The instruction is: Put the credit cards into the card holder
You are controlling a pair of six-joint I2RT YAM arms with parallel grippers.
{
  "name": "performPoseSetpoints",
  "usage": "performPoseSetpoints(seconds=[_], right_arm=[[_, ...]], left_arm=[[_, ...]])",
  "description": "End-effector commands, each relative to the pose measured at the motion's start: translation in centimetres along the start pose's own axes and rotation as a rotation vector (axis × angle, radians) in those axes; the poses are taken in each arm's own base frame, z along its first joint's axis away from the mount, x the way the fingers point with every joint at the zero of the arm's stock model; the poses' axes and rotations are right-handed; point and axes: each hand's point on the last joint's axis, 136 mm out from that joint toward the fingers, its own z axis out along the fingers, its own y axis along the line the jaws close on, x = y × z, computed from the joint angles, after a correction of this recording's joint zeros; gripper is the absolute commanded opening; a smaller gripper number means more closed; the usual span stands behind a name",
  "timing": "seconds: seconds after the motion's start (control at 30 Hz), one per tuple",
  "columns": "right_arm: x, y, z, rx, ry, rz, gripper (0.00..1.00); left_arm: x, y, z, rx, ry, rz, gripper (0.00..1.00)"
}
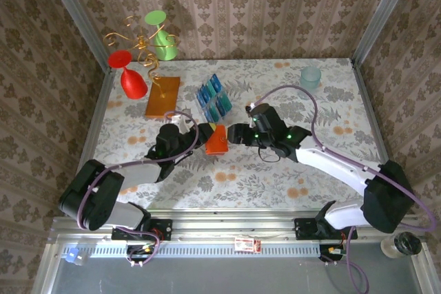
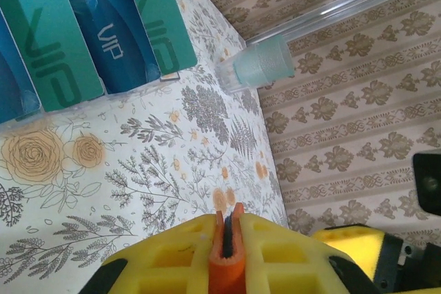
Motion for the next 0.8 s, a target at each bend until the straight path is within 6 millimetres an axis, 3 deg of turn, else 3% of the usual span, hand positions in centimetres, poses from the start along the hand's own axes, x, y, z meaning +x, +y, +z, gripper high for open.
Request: performPoseSetpoints(seconds=[0.0, 0.17, 0.33, 0.5, 0.7, 0.77], right_arm=[[0.5, 0.2, 1.3, 0.070, 0.041, -0.092, 0.63], [0.9, 1.2, 3.3, 0.110, 0.070, -0.127, 0.60], [1.8, -0.4, 4.8, 0.187, 0.090, -0.132, 0.51], [2.4, -2.3, 5.3, 0.260, 0.088, -0.131, 0.26], [3.1, -3.0, 5.8, 0.262, 0.100, -0.109, 0.00], [3.6, -3.5, 5.9, 0.267, 0.108, -0.096, 0.00]], left_arm=[[-0.7, -1.6, 0.5, 0.064, -0.003, -0.003, 0.00], [-0.8, -1.7, 0.4, 0.070, -0.018, -0.019, 0.00], [-1.1, -2.1, 0.1, 0.075, -0.035, -0.026, 0.00], [-1.5, -2.6, -0.1, 0.081, -0.046, -0.019, 0.00], [-1.6, -2.8, -0.1, 0.080, -0.052, -0.012, 0.00], [-1.6, -2.9, -0.1, 0.080, -0.051, -0.012, 0.00]])
